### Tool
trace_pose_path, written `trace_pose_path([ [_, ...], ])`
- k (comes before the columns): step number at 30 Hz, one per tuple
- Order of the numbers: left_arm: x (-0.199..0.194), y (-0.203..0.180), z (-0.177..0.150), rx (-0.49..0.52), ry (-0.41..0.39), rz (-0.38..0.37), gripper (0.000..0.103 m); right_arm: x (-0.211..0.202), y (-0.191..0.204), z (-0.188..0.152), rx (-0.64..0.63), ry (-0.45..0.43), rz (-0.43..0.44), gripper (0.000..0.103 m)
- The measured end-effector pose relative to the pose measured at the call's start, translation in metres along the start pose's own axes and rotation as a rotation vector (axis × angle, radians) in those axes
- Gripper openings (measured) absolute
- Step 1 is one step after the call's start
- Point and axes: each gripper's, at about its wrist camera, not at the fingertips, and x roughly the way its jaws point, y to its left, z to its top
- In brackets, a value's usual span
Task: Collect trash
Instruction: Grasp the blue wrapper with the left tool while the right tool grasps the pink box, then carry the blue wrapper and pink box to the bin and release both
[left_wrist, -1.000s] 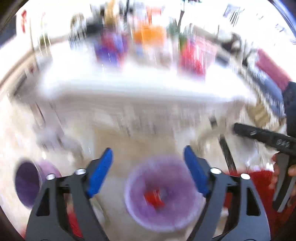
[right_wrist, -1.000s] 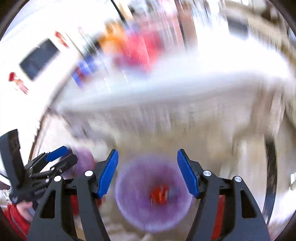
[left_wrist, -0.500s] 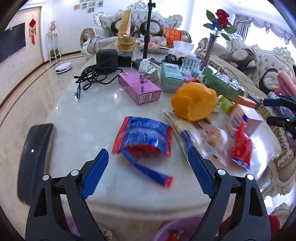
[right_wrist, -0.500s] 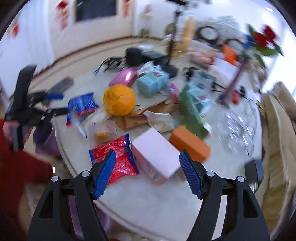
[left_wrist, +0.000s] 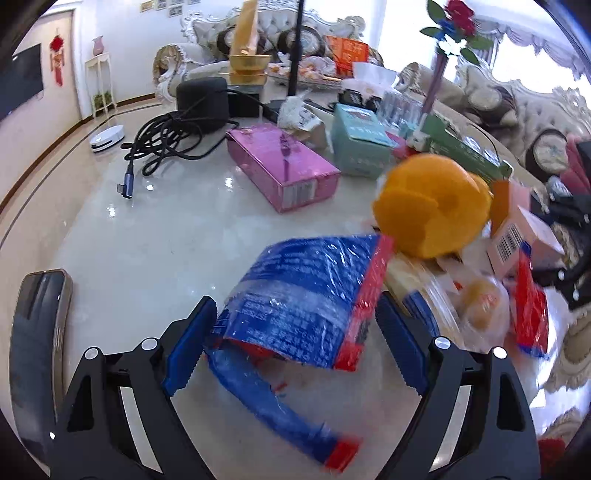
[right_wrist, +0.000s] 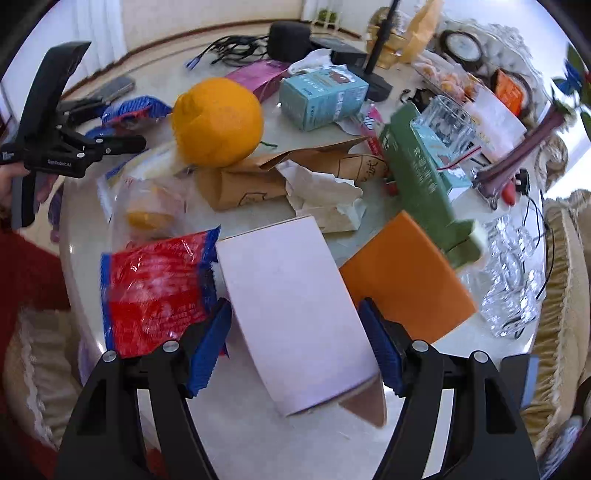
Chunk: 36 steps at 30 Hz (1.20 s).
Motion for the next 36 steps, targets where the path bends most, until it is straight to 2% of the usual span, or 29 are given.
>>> trace_pose_path([
  [3, 0.002, 0.003, 0.004, 0.007, -0.004, 0.013, 0.083, 0.002, -0.003, -0.006, 0.092, 0.003, 0.035, 0.051],
  [5, 0.004, 0.002, 0.005, 0.027, 0.014, 0.029, 0.066, 0.002, -0.001, -0.012, 0.117, -0.01, 0.027, 0.045],
  [6, 0.003, 0.001, 0.006, 0.051, 0.015, 0.048, 0.039, 0.001, -0.001, -0.014, 0.14, -0.023, 0.019, 0.044],
  [7, 0.002, 0.002, 0.007, 0.054, 0.024, 0.051, 0.027, 0.0, -0.002, -0.016, 0.169, -0.032, 0.018, 0.044],
  [10, 0.003, 0.011, 0.012, 0.016, 0.041, 0.023, 0.019, -0.004, -0.005, -0.023, 0.264, -0.072, 0.008, 0.042],
  [15, -0.006, 0.02, 0.015, -0.057, -0.001, -0.033, 0.017, -0.011, -0.009, -0.031, 0.389, -0.11, 0.003, 0.042],
  [20, -0.03, 0.014, 0.017, -0.062, -0.046, -0.06, 0.017, -0.026, -0.004, -0.044, 0.475, -0.16, 0.015, 0.042],
  [25, -0.079, 0.001, 0.003, -0.055, -0.086, -0.101, 0.017, -0.073, 0.016, -0.059, 0.568, -0.278, 0.031, 0.042],
  [29, -0.138, -0.022, -0.032, -0.009, -0.097, -0.161, 0.017, -0.124, 0.059, -0.071, 0.577, -0.352, 0.01, 0.042],
  [31, -0.159, -0.036, -0.06, 0.009, -0.072, -0.189, 0.017, -0.141, 0.094, -0.083, 0.599, -0.352, 0.046, 0.042],
  [33, -0.166, -0.047, -0.094, 0.006, -0.02, -0.215, 0.017, -0.137, 0.127, -0.096, 0.612, -0.296, 0.07, 0.042],
  [36, -0.15, -0.061, -0.151, -0.009, 0.103, -0.237, 0.017, -0.102, 0.167, -0.115, 0.644, -0.159, 0.114, 0.042],
])
